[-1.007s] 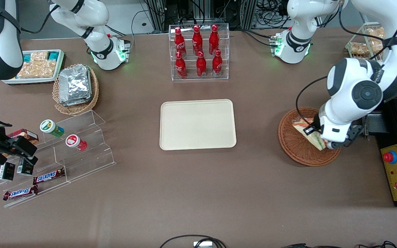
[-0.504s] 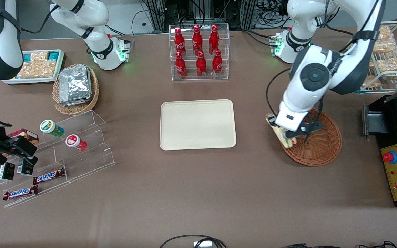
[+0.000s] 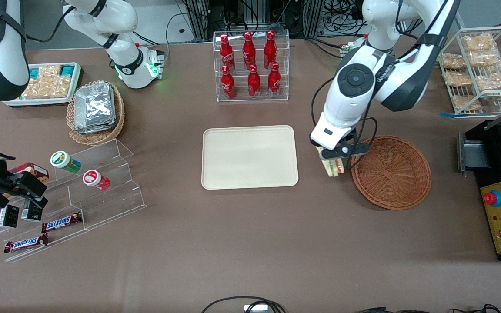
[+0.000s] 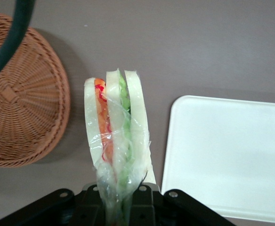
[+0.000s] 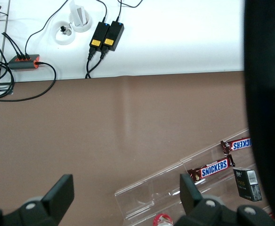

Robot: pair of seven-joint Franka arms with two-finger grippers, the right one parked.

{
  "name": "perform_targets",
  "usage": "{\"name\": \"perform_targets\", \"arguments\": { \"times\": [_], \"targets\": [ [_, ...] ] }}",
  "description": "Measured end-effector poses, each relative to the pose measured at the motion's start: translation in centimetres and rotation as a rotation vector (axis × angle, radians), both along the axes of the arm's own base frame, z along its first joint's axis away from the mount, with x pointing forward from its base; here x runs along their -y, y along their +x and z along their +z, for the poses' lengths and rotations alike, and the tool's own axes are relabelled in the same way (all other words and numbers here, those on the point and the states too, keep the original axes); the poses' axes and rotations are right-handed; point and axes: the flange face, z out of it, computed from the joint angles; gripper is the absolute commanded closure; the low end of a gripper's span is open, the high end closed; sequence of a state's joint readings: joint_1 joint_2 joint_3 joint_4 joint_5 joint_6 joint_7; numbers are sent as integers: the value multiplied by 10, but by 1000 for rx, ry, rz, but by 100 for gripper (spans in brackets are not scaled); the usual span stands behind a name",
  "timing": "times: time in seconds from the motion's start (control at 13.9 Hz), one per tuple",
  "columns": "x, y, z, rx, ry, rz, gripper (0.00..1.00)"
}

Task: Place sandwich from basket to tray
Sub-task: 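Lift the sandwich out of the basket and carry it toward the tray, then lower the sandwich onto the cream tray and open the left gripper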

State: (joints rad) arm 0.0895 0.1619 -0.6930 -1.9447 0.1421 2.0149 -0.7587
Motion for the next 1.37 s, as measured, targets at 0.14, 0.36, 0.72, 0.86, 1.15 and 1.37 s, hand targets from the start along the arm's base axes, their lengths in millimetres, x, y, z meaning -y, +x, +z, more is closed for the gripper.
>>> {"name": "perform_targets", "arguments": {
  "times": [0.14, 0.36, 0.72, 0.86, 1.15, 1.37],
  "targets": [
    [28, -15, -5, 5, -12, -58, 99],
    [71, -39, -18, 30, -20, -167, 98],
    [110, -58, -87, 32, 13, -235, 98],
    [124, -70, -123, 41, 48, -244, 98],
    [139, -88, -184, 35, 78, -255, 98],
    [141, -87, -196, 26, 66, -257, 75]
  ]
}}
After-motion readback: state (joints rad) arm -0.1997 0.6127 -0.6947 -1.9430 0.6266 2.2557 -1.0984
